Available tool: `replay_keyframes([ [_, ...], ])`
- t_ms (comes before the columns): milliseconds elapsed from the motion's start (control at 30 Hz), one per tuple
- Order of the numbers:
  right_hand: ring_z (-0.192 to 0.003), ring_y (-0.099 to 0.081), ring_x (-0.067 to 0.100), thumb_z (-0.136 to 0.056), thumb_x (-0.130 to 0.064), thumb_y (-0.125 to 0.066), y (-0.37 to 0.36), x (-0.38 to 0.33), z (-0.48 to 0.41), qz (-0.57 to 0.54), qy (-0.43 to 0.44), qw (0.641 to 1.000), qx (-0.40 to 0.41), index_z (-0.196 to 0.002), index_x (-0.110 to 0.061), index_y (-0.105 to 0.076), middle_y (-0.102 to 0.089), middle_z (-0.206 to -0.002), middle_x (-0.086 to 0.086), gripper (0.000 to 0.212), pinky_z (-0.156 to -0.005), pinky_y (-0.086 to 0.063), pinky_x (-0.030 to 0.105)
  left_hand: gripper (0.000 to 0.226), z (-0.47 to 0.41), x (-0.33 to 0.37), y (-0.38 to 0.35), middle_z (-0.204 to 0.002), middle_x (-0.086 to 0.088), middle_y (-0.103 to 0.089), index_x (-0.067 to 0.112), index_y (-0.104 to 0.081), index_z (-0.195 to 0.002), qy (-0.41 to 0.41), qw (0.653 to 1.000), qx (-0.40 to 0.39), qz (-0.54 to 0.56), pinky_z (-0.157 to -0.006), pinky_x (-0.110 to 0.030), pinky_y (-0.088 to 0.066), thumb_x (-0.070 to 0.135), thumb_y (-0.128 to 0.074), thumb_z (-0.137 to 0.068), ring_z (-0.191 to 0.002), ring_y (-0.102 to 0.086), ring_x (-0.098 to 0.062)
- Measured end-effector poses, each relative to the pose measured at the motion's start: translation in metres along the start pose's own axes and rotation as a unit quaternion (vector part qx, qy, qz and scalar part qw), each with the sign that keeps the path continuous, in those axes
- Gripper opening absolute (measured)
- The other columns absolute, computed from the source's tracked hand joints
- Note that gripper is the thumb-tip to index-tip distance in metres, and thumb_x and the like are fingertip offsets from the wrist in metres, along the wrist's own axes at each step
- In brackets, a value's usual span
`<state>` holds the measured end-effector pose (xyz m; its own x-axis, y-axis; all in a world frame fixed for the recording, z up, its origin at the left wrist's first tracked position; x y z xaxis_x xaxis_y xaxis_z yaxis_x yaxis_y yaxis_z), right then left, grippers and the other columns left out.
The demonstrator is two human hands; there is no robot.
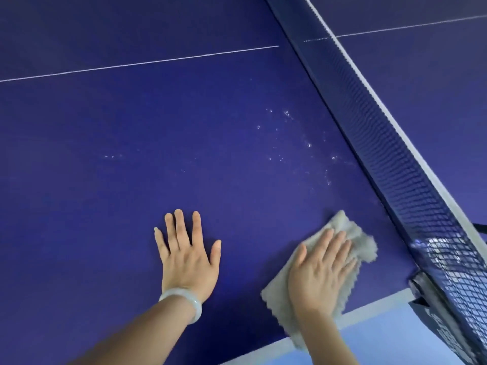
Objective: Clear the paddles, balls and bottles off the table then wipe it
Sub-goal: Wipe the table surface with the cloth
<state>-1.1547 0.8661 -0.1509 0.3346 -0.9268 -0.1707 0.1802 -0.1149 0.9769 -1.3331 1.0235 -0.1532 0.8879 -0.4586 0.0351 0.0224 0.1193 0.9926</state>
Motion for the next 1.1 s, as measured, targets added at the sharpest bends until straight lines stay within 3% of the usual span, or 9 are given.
replay_keyframes([
  [100,-0.152,-0.002,0.037,-0.099,-0.041,-0.018,-0.011,-0.041,0.017,-0.003,0.04,0.999,-0.015,-0.156,-0.002,-0.007,-0.006,-0.163,0.021,0.071,-0.121,-0.004,0.058,0.074,0.0,-0.001,0.001,-0.159,-0.026,-0.018,0.007,-0.03,-0.153,-0.005,1.0,0.002,0.006,-0.118,-0.062,-0.014,0.053,-0.02,-0.096,-0.149,-0.013,-0.041],
  [233,-0.152,0.003,0.036,-0.1,-0.042,-0.014,-0.02,-0.119,-0.036,-0.005,0.097,0.995,-0.02,-0.157,-0.003,0.0,0.001,-0.164,0.02,0.07,-0.121,0.0,0.057,0.073,-0.001,0.0,0.006,-0.158,-0.027,-0.02,0.006,-0.029,-0.152,-0.012,1.0,-0.004,-0.001,-0.117,-0.063,-0.017,0.052,-0.02,-0.097,-0.149,-0.013,-0.042],
  [333,-0.152,0.01,0.03,-0.099,-0.045,-0.005,-0.019,-0.134,-0.08,0.015,0.142,0.989,-0.027,-0.157,-0.007,0.006,0.008,-0.165,0.013,0.07,-0.122,0.006,0.052,0.072,0.0,0.0,0.007,-0.159,-0.026,-0.018,0.008,-0.027,-0.153,-0.012,1.0,-0.006,0.003,-0.117,-0.062,-0.016,0.052,-0.018,-0.097,-0.149,-0.011,-0.041],
  [433,-0.152,0.013,0.022,-0.101,-0.045,-0.008,-0.009,-0.089,-0.08,0.006,0.149,0.989,-0.017,-0.158,-0.013,0.007,0.01,-0.166,0.006,0.067,-0.123,0.01,0.046,0.072,0.0,-0.002,0.006,-0.159,-0.027,-0.017,0.007,-0.028,-0.153,-0.016,1.0,-0.009,0.008,-0.117,-0.063,-0.017,0.052,-0.02,-0.097,-0.149,-0.011,-0.042],
  [533,-0.153,0.007,0.021,-0.097,-0.048,-0.009,0.002,-0.028,-0.065,0.006,0.067,0.998,0.002,-0.158,-0.015,0.002,0.002,-0.166,0.006,0.07,-0.123,0.008,0.045,0.072,0.0,-0.004,0.007,-0.158,-0.028,-0.018,0.006,-0.031,-0.152,-0.022,0.999,-0.009,0.021,-0.117,-0.063,-0.015,0.052,-0.024,-0.097,-0.149,-0.013,-0.042],
  [667,-0.153,0.002,0.024,-0.097,-0.046,-0.012,0.003,-0.017,-0.074,0.015,0.043,0.999,0.016,-0.158,-0.013,0.0,-0.001,-0.166,0.009,0.071,-0.123,0.008,0.046,0.072,0.0,-0.004,0.007,-0.156,-0.028,-0.023,0.005,-0.036,-0.149,-0.016,0.999,-0.004,0.05,-0.118,-0.063,-0.014,0.052,-0.028,-0.095,-0.148,-0.016,-0.043],
  [800,-0.153,0.005,0.023,-0.098,-0.046,-0.011,0.002,-0.022,-0.095,0.03,0.067,0.997,0.01,-0.158,-0.013,0.0,0.0,-0.166,0.007,0.07,-0.123,0.005,0.047,0.062,-0.015,0.02,0.021,-0.153,-0.023,-0.033,0.0,-0.047,-0.142,-0.092,0.988,0.046,0.116,-0.117,-0.058,-0.022,0.04,-0.031,-0.097,-0.147,-0.024,-0.038],
  [900,-0.153,0.009,0.023,-0.098,-0.045,-0.013,0.005,-0.025,-0.112,0.023,0.102,0.995,0.004,-0.158,-0.012,0.0,0.002,-0.166,0.007,0.07,-0.123,0.005,0.048,0.06,-0.047,0.062,0.031,-0.157,-0.02,-0.028,0.003,-0.039,-0.148,-0.143,0.981,0.06,0.117,-0.12,-0.052,-0.02,0.038,-0.034,-0.099,-0.149,-0.02,-0.034],
  [1100,-0.153,0.006,0.02,-0.1,-0.041,-0.021,0.016,0.018,-0.109,0.006,0.192,0.981,-0.013,-0.158,-0.011,-0.005,-0.003,-0.166,0.007,0.068,-0.124,-0.002,0.048,0.069,-0.116,0.098,0.019,-0.162,-0.018,-0.013,0.008,-0.024,-0.155,-0.059,0.996,0.006,0.067,-0.123,-0.048,-0.009,0.047,-0.026,-0.099,-0.151,-0.007,-0.034],
])
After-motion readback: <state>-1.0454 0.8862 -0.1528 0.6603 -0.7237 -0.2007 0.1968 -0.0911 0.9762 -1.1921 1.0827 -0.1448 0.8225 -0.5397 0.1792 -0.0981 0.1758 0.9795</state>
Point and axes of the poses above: each hand's wrist, its own z-axis away from the middle knuckle, its own y-axis out of the back of the hand, x = y × z, the point moved 3 cm from there along -z, towards the middle knuckle
